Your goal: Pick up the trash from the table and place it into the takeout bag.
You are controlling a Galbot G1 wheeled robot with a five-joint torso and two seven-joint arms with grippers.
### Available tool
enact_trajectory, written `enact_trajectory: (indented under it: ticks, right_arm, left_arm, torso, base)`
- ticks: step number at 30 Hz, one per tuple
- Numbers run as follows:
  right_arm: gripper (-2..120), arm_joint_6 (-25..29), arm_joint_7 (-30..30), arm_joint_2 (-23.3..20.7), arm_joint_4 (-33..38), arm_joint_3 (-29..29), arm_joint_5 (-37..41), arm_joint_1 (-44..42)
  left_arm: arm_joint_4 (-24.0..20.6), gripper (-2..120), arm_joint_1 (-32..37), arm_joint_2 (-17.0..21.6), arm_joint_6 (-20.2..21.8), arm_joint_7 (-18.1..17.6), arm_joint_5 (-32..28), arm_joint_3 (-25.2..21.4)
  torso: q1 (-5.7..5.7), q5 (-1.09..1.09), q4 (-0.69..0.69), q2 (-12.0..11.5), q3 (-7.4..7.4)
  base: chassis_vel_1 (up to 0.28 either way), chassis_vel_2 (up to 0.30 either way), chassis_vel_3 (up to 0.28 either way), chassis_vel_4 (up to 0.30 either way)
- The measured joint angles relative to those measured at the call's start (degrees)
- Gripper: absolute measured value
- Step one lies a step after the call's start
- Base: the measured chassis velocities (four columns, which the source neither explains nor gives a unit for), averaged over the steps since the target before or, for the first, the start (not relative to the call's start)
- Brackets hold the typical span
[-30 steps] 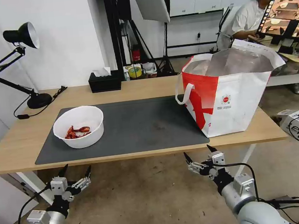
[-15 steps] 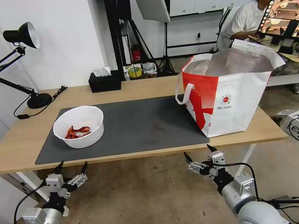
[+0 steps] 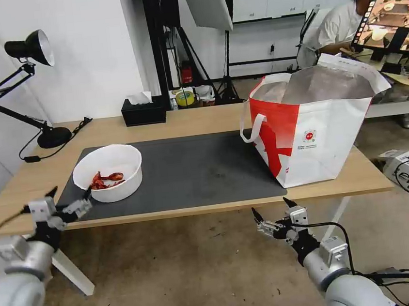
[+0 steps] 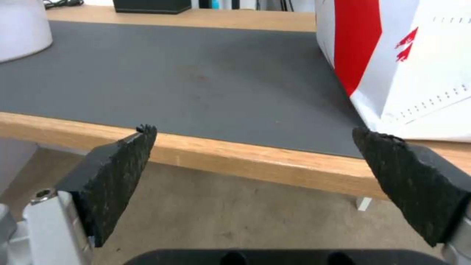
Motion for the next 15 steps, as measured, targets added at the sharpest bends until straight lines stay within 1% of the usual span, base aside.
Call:
enact_trajectory:
  ticks: [3,4,5,7,8,9,11,12,13,14,15]
  right_arm:
    - [100,-0.01,0.0,0.0,0.01,0.0,0.0,0.0]
    - [100,-0.01,0.0,0.0,0.01,0.0,0.0,0.0]
    - [100,-0.01,0.0,0.0,0.02,0.0,0.0,0.0]
    - [100,-0.01,0.0,0.0,0.02,0.0,0.0,-0.01]
    - [100,-0.01,0.0,0.0,0.02,0.0,0.0,-0.01]
    - [100,-0.01,0.01,0.0,0.02,0.0,0.01,-0.01]
    - [100,-0.01,0.0,0.0,0.03,0.0,0.0,0.0]
    - [100,-0.01,0.0,0.0,0.03,0.0,0.0,0.0]
    - [100,-0.01,0.01,0.0,0.03,0.01,0.0,-0.01]
    - [100,-0.01,0.0,0.0,0.03,0.01,0.0,0.0]
    - [100,-0.01,0.0,0.0,0.03,0.01,0.0,0.0]
  left_arm:
    - [1.03,100,-3.52,3.68,3.32,-2.59,-6.17,2.54]
    - [1.03,100,-3.52,3.68,3.32,-2.59,-6.17,2.54]
    - [1.41,100,-5.11,4.66,4.72,-3.67,-7.79,3.63]
    - [2.5,100,-9.81,7.03,8.98,-6.68,-11.36,7.07]
    - [2.5,100,-9.81,7.03,8.98,-6.68,-11.36,7.07]
    - [3.04,100,-11.82,7.74,10.46,-7.84,-12.39,8.42]
    - [5.31,100,-18.7,9.83,15.14,-11.72,-15.62,12.96]
    - [5.31,100,-18.7,9.83,15.14,-11.72,-15.62,12.96]
    - [7.11,100,-22.38,10.51,18.46,-14.04,-17.09,15.72]
    - [8.07,100,-24.26,10.72,19.81,-15.1,-17.69,17.13]
    - [8.07,100,-24.26,10.72,19.81,-15.1,-17.69,17.13]
  torso:
    - [0.0,-0.01,0.0,0.0,0.0]
    - [0.0,-0.01,0.0,0.0,0.0]
    - [0.0,0.0,0.01,0.0,0.0]
    - [0.0,0.01,0.0,0.0,0.0]
    - [0.0,0.01,0.0,0.0,0.0]
    - [0.0,-0.02,0.01,0.0,0.01]
    - [0.0,0.05,-0.01,0.01,0.0]
    - [0.0,0.05,-0.01,0.01,0.0]
    - [0.0,-0.01,0.0,0.0,0.01]
    - [0.0,-0.02,-0.01,0.0,0.01]
    - [0.0,-0.02,-0.01,0.0,0.01]
  base:
    - [0.0,0.0,0.0,0.0]
    - [0.0,0.0,0.0,0.0]
    - [0.0,0.0,0.0,0.0]
    - [0.0,0.0,0.0,0.0]
    - [0.0,0.0,0.0,0.0]
    - [0.0,0.0,0.0,0.0]
    - [0.0,0.0,0.0,0.0]
    - [0.0,0.0,0.0,0.0]
    - [0.0,0.0,0.0,0.0]
    - [0.0,0.0,0.0,0.0]
    - [0.0,0.0,0.0,0.0]
